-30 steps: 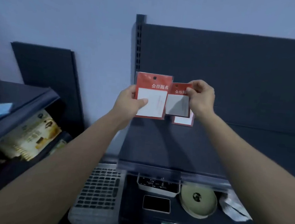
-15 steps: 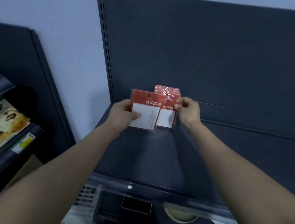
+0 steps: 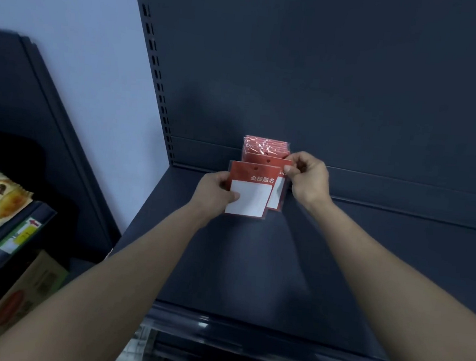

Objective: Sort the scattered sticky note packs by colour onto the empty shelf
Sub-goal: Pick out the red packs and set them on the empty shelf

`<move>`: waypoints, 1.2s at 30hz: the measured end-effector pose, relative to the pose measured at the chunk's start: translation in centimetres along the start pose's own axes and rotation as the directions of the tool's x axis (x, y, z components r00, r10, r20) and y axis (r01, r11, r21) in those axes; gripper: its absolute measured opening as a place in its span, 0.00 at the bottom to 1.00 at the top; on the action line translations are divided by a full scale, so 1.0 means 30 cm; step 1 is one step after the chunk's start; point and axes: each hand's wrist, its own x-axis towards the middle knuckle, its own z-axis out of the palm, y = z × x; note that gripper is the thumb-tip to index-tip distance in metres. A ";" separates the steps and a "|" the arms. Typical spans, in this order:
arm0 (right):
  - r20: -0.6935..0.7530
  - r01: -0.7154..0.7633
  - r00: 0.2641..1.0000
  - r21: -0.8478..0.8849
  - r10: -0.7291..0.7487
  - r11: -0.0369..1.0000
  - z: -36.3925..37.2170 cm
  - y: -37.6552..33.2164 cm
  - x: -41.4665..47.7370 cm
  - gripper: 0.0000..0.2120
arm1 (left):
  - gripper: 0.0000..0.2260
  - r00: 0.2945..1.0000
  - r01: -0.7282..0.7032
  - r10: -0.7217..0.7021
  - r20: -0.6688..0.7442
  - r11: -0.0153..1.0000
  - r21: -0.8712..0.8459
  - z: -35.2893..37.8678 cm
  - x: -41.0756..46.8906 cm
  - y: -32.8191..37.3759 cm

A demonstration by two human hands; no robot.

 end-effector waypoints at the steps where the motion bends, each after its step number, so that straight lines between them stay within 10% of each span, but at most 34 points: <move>1: 0.015 0.000 1.000 0.008 0.000 1.000 -0.004 0.000 0.001 0.13 | 0.14 1.000 -0.005 0.005 -0.001 1.000 0.007 0.011 0.009 0.002; 19: -0.094 0.067 0.992 -0.157 -0.082 0.985 -0.080 -0.091 -0.023 0.12 | 0.11 0.980 -0.066 0.107 -0.167 0.970 0.233 0.115 0.092 0.002; 36: 0.089 0.313 0.950 -0.229 -0.301 0.922 0.112 -0.351 -0.147 0.12 | 0.10 0.923 -0.173 0.301 -0.238 0.880 0.443 -0.150 -0.103 0.091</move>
